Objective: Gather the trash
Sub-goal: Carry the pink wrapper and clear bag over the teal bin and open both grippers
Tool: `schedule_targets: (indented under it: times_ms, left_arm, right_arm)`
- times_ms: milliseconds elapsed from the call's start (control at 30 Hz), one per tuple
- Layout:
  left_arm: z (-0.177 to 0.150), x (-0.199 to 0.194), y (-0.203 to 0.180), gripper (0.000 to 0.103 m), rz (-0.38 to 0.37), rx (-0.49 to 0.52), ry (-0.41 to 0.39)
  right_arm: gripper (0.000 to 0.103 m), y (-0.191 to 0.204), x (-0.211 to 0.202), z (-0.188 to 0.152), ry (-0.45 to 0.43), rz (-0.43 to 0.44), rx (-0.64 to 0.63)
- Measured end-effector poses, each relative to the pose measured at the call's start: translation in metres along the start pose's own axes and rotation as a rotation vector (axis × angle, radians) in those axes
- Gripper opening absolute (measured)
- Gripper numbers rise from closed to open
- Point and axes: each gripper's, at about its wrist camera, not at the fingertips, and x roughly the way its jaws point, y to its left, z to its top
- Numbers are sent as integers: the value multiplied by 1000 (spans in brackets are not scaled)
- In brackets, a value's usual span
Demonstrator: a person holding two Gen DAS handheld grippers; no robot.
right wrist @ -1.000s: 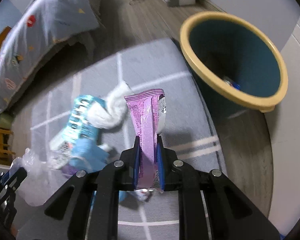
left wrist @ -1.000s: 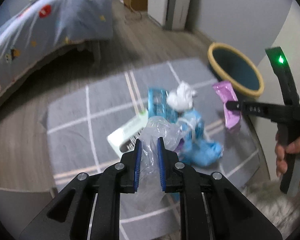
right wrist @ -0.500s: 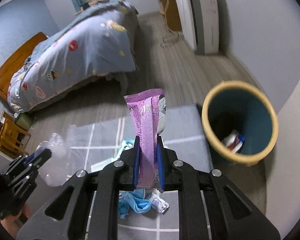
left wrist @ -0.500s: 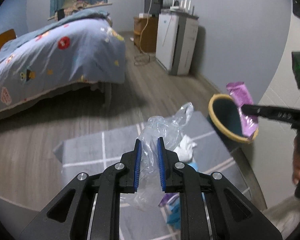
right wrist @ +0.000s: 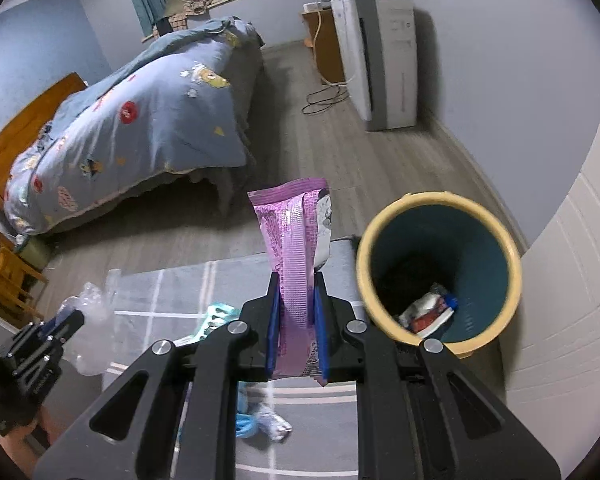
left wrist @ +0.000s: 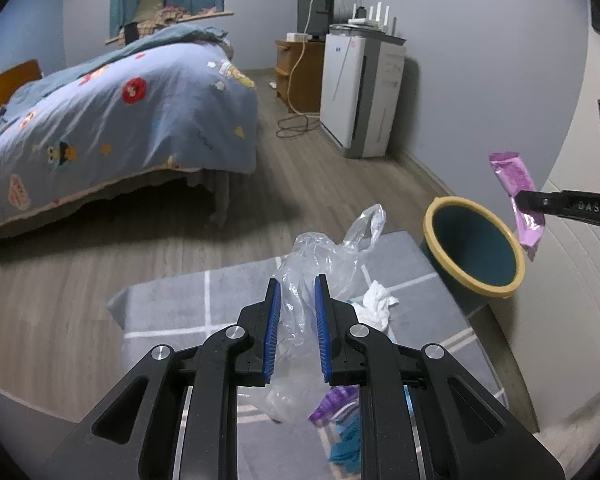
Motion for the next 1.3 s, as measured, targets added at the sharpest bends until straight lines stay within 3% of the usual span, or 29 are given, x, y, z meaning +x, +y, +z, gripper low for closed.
schedule_targets:
  times_ms: [400, 633, 933, 1133, 1300]
  left_arm:
    - [35, 26, -71, 17, -81, 80, 11]
    - [58, 55, -111, 17, -145, 93, 32]
    - [61, 93, -140, 17, -169, 136, 99]
    - [62, 112, -161, 17, -191, 167, 115]
    - [63, 126, -182, 17, -235, 181, 120]
  right_arm:
    - [15, -48, -2, 11, -17, -4, 46]
    - [15, -101, 13, 17, -4, 6, 190]
    - [15, -141, 45, 10, 66, -70, 241]
    - [15, -158, 59, 9, 65, -153, 152]
    - [15, -175, 85, -6, 146, -198, 172]
